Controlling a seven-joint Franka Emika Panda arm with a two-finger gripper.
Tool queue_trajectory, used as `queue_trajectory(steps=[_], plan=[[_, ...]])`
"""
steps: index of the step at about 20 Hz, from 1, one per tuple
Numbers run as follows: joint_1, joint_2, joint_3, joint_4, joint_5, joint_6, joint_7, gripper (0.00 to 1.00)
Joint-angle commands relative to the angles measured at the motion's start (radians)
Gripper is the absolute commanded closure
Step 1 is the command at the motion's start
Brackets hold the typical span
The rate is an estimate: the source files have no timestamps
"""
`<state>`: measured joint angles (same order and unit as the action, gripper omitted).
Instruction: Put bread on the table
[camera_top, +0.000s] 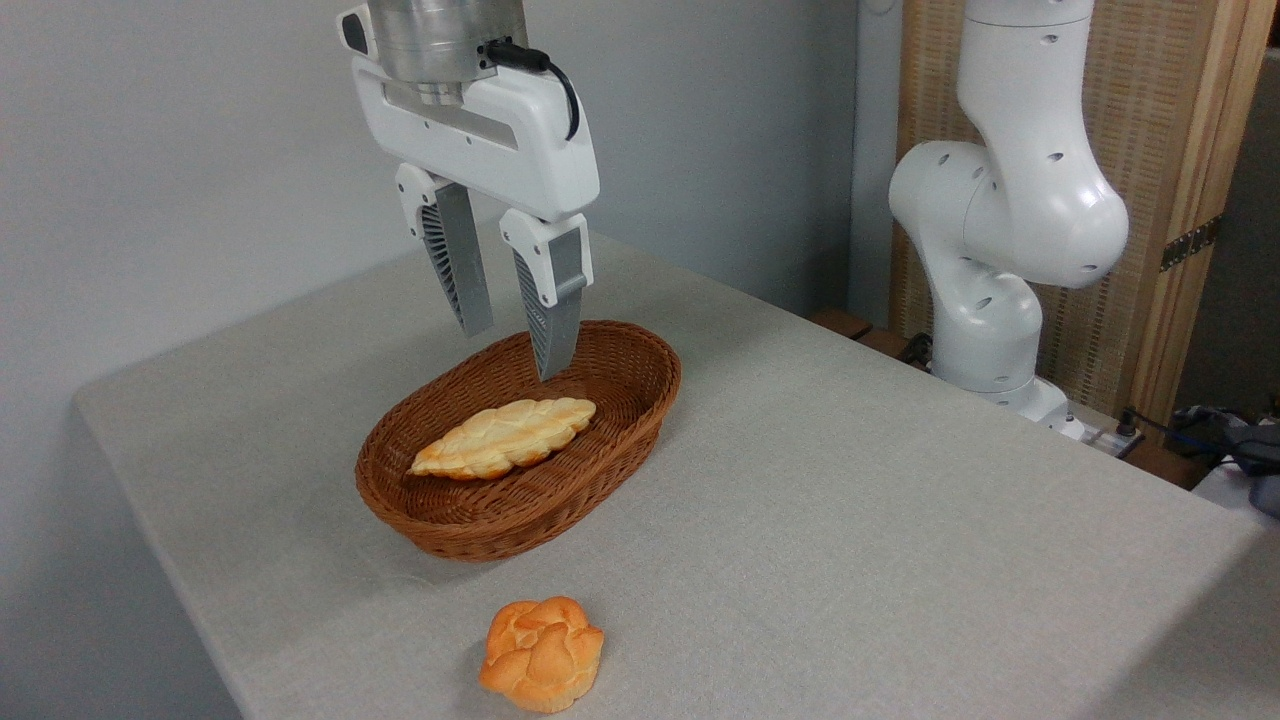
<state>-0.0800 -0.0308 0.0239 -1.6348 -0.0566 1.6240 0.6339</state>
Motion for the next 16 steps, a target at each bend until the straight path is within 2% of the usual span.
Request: queue_trajectory(steps=[1, 16], plan=[[-0.003, -0.001, 0.008, 0.006, -0.022, -0.033, 0.003, 0.0], [-0.004, -0.001, 0.008, 0.006, -0.022, -0.049, 0.001, 0.0]])
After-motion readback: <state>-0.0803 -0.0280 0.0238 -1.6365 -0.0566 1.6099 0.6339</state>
